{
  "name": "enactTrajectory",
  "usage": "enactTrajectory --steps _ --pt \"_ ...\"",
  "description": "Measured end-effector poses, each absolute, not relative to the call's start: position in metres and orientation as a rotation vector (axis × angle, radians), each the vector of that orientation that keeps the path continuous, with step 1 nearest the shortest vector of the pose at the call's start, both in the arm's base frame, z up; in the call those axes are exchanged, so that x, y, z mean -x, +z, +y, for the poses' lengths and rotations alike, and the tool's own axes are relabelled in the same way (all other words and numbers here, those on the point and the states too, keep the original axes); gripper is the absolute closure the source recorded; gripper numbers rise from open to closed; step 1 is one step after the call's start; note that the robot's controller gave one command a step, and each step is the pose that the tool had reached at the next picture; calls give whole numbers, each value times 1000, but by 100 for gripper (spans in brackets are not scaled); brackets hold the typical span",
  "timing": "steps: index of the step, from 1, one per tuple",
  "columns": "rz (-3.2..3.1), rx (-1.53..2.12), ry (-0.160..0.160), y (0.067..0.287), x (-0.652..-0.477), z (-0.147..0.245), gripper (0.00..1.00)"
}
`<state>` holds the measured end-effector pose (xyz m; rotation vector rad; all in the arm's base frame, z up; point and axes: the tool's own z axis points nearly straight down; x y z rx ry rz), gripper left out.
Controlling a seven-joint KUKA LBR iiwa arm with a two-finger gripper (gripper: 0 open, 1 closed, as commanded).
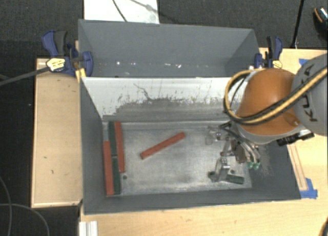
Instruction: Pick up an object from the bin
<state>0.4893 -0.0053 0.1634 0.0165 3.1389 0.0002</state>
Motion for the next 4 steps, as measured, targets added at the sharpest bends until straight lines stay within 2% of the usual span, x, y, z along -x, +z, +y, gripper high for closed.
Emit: enactTrajectory --steps 1,2,3,4 --pt "3046 784 0 85 -508 -76 0" --pt "2850 1290 -7 72 -483 -44 0" --pt "2861 1289 0 70 -480 -44 100" --pt "2851 1302 1 71 -491 9 100"
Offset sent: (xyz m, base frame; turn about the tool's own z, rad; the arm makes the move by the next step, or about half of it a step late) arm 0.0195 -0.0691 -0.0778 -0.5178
